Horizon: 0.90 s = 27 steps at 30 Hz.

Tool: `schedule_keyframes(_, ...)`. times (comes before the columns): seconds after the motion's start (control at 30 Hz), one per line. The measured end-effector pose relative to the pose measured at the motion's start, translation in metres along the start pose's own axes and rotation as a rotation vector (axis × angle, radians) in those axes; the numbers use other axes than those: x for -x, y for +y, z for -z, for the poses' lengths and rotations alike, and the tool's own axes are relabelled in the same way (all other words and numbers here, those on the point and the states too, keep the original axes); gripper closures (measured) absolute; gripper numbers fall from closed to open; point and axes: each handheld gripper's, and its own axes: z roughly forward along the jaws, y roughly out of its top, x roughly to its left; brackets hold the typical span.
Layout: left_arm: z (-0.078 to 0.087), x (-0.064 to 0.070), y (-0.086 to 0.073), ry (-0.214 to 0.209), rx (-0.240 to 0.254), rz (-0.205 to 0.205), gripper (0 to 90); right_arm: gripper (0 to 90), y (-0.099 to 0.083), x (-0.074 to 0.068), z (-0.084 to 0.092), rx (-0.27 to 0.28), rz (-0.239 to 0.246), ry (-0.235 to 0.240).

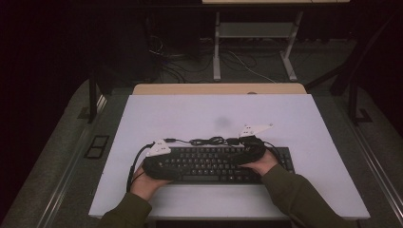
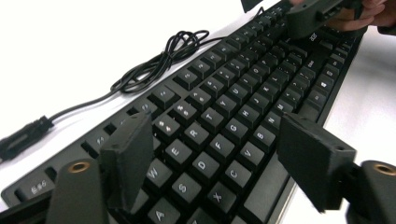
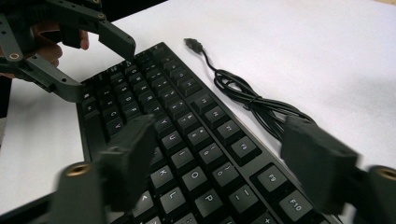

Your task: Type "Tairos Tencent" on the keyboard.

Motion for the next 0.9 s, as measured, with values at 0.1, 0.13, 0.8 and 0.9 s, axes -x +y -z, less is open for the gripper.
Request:
schedule_keyframes(0.1,0.0009,-0.0006,-0.0013,0.0,0.004,0.005,22.9,41.7,0.0002,-0.0006,0.0001,-0.012,0.006,0.015)
schedule_keyframes(0.13,0.001,-0.0013,-0.0012,0.002,0.005,0.005,22.3,45.0,0.0001,-0.0008,-0.0001,-0.014,0.006,0.016)
schedule_keyframes(0.8,-0.0008,-0.0043,-0.002,0.012,0.01,0.003,18.0,89.0,-0.005,-0.0055,-0.0061,-0.109,0.069,0.038)
schedule_keyframes(0.9,-0.0008,-0.0044,-0.0021,0.012,0.01,0.002,18.0,89.1,-0.0058,-0.0056,-0.0073,-0.12,0.067,0.037)
